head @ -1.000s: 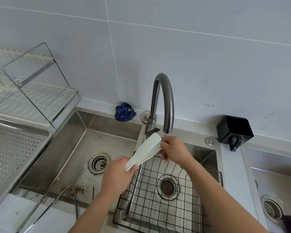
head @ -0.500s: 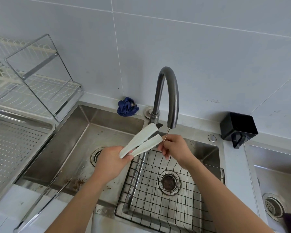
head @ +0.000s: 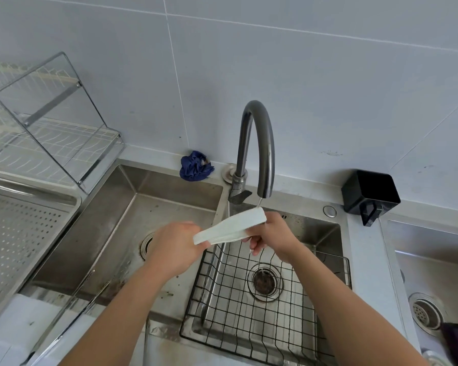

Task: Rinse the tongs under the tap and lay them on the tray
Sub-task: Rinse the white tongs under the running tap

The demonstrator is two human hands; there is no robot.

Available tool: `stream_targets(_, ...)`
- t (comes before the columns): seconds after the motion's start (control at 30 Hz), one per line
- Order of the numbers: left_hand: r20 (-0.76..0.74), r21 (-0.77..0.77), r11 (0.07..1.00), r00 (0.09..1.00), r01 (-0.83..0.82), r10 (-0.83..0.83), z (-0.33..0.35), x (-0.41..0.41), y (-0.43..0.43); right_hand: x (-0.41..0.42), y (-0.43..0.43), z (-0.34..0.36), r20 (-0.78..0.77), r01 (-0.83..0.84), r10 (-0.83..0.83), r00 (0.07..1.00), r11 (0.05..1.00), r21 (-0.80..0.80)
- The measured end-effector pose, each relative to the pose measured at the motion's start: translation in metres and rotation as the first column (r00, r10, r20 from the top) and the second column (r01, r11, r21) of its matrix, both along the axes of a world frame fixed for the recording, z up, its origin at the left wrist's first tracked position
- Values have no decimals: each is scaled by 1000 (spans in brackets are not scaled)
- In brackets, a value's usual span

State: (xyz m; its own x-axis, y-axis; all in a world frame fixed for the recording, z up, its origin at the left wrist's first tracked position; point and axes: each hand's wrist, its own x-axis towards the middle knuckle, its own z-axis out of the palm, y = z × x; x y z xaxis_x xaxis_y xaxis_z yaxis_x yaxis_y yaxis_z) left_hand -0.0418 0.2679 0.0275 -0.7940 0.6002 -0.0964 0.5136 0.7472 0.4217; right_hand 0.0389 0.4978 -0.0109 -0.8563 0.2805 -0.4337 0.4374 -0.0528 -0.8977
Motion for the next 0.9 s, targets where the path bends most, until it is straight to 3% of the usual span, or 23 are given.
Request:
stream_targets(0.13, 325, 169, 947, 922, -274, 209, -10, -3, -1, -4, -3, -5, 3, 109, -109, 994, 991, -83)
stream_targets(0.2, 386, 203, 921, 892, -333, 237, -17, 0, 1, -3, -11, -10, -11, 178, -180, 984, 977, -120)
stream_targets(0.27, 379, 204, 916, 891, -344, 251, -22, 5, 4, -2, -21, -17, -41, 247, -255, 966, 960, -132)
stream_targets(0.37, 357, 202, 918, 898, -342, 256, -27, 11, 5, 0, -27, -24, -49, 275, -305, 951, 906, -321)
stream_targets(0.43, 361, 216, 906, 892, -364, 272, -30, 12, 4, 0, -25, -24, -30, 278, -310, 950, 888, -366)
stream_targets(0.53, 356, 257, 883, 888, -392, 291, -34, 15, 4, -3, -26, -19, 4, 303, -305, 952, 946, -115)
stream_targets(0.6, 320, 287, 876, 901, -388, 294, -36, 18, 6, -8, -31, -19, -19, 350, -349, 937, 936, 40)
stream_targets(0.67, 239, 285, 892, 927, -351, 289, -37, 22, 10, -9, -40, -17, -61, 437, -439, 896, 898, -44)
stream_targets(0.77, 147, 298, 896, 943, -330, 299, -41, 25, 12, -11, -52, -17, -48, 463, -512, 858, 809, -362)
stream_targets(0.9, 278, 361, 841, 907, -404, 316, -46, 32, 10, -9, -49, -12, -98, 406, -436, 894, 885, -229)
